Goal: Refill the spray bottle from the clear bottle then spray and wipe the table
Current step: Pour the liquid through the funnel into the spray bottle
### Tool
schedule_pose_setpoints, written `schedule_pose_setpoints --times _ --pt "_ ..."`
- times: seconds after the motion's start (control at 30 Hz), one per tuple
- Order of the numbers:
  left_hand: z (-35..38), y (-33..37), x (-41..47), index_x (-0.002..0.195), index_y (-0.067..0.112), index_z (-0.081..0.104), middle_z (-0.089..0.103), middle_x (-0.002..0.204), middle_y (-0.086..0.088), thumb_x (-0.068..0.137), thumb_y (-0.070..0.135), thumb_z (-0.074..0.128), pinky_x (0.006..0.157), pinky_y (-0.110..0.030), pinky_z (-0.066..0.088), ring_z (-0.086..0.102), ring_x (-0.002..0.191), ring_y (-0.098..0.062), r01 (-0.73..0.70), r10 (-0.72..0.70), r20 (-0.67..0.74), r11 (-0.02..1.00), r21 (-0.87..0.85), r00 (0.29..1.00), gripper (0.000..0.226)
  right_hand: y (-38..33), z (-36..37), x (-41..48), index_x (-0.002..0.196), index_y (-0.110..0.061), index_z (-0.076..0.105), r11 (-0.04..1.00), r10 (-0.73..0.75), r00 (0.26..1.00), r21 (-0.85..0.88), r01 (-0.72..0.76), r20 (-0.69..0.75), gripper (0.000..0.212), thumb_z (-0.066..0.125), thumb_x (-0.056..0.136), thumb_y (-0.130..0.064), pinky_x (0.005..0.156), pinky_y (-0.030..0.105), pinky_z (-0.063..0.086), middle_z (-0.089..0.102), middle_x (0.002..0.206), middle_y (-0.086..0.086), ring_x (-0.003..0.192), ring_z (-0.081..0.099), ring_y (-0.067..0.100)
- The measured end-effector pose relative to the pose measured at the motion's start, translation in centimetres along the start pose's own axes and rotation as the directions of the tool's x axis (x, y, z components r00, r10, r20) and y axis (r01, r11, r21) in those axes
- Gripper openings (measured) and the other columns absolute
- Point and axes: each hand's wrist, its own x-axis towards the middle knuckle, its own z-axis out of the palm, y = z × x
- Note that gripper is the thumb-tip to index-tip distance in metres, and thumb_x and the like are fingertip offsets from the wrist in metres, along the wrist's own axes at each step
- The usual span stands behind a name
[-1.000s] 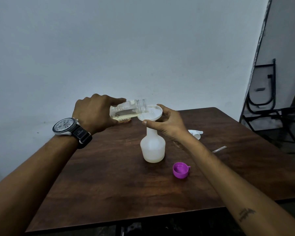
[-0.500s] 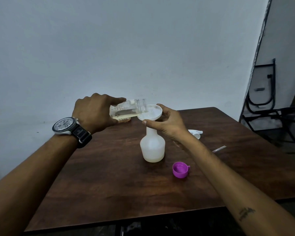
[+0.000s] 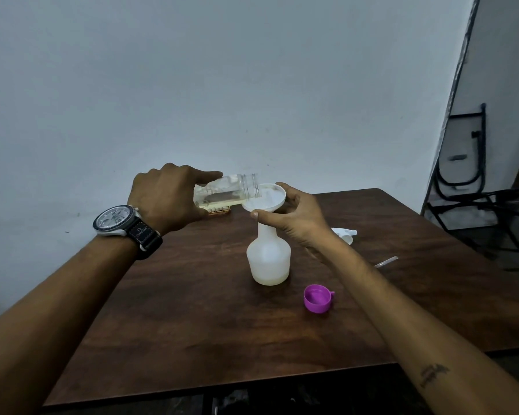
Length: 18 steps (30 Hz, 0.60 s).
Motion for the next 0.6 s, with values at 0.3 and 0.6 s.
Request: schedule_pose_setpoints --times 0.3,0.6 --pt "0.01 0.03 0.05 0.140 0.053 0.049 0.071 0.122 0.010 0.074 0.067 0.072 0.070 -0.032 0.045 0.067 0.106 -0.027 -0.006 0.006 -0.012 1.000 0.019 1.000 0.072 -0.29 0.04 -0.18 0.110 -0.016 0.074 1.000 0.002 1.000 -0.001 -0.002 -0.002 0.044 0.095 0.071 -0.016 0.097 0.046 0.059 0.078 0.110 0.003 0.107 0.073 0.022" --pt "0.16 0.02 0.20 0.140 0.054 0.048 0.071 0.121 0.009 0.074 0.066 0.073 0.069 -0.032 0.045 0.068 0.102 -0.028 -0.008 0.009 -0.013 1.000 0.030 1.000 0.071 -0.24 0.05 -0.18 0.108 -0.019 0.075 1.000 0.002 1.000 0.004 -0.002 -0.004 0.044 0.095 0.069 -0.018 0.098 0.050 0.058 0.078 0.108 0.001 0.108 0.073 0.025"
